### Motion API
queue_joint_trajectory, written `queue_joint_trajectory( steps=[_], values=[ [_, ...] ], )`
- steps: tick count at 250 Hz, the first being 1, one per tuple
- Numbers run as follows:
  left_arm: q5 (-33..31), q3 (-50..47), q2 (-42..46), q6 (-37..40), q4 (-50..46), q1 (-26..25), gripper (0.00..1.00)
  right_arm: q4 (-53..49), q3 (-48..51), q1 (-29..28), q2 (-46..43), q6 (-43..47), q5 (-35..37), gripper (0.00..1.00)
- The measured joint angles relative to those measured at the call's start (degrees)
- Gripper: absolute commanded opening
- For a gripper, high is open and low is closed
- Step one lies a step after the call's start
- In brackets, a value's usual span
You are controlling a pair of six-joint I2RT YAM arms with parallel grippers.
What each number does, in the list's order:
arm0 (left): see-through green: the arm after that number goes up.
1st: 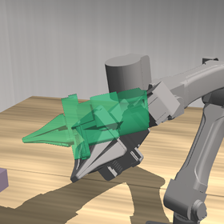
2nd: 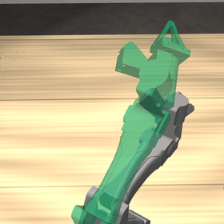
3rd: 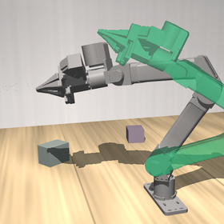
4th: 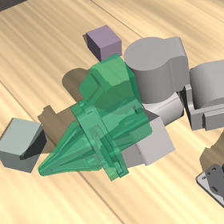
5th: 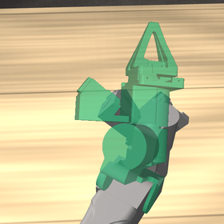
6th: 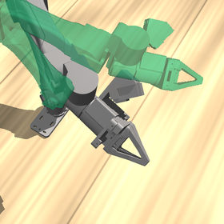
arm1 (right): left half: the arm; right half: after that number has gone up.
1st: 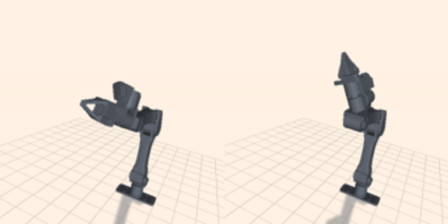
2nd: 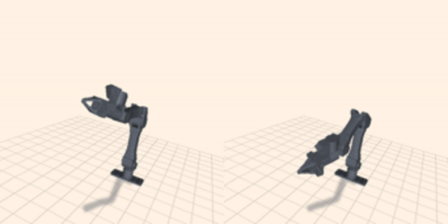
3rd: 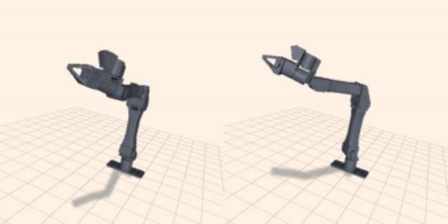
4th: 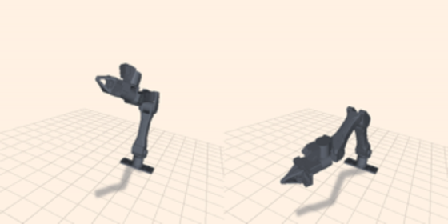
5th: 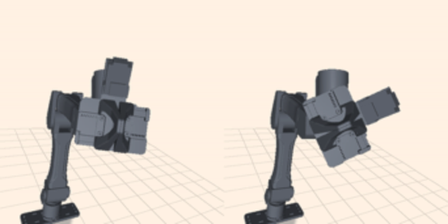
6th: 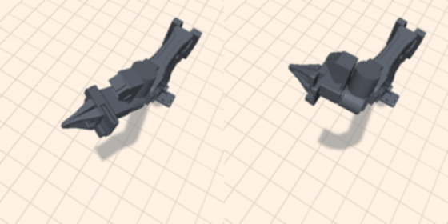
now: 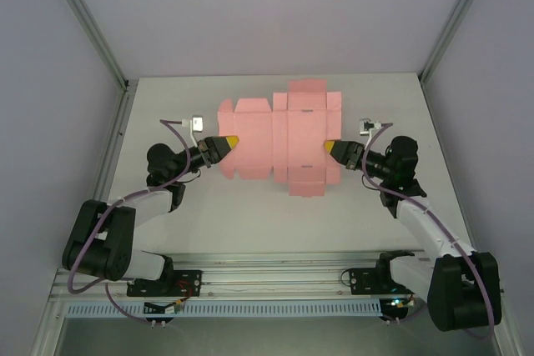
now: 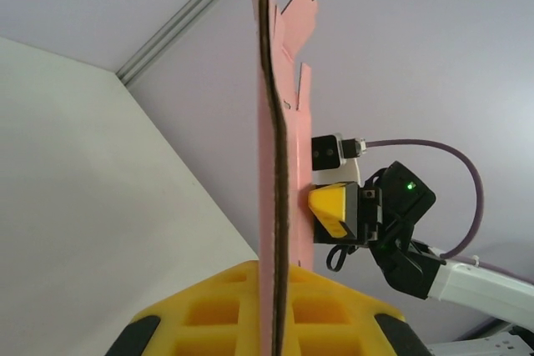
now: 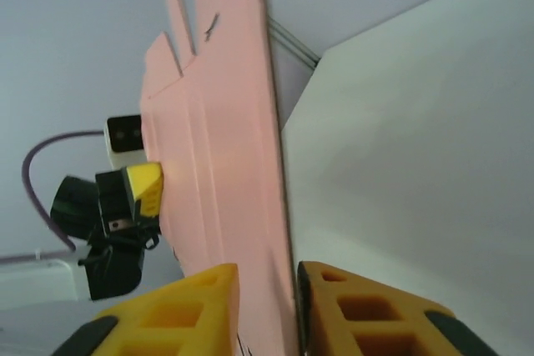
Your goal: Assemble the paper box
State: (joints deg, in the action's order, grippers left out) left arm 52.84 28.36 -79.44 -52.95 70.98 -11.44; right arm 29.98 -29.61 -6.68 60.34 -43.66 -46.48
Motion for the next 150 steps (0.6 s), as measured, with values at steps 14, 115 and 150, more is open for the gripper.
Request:
queue_joint_trajectory(
  steps=[14, 115, 150],
  values=[
    [-0.4, 0.0, 0.0, 0.0, -0.2, 0.0, 0.0, 0.9, -0.1, 0.0, 0.0, 0.0, -1.2, 0.11],
    [-6.7, -0.9, 2.7, 4.1, -10.9, 1.8, 1.0, -7.5, -4.5, 0.3, -1.1, 7.1, -3.3, 0.0],
    [-15.0, -0.7, 11.7, 11.0, -28.5, 2.6, 1.0, -23.9, -14.1, 0.2, 0.1, 17.1, -0.4, 0.01]
  ],
)
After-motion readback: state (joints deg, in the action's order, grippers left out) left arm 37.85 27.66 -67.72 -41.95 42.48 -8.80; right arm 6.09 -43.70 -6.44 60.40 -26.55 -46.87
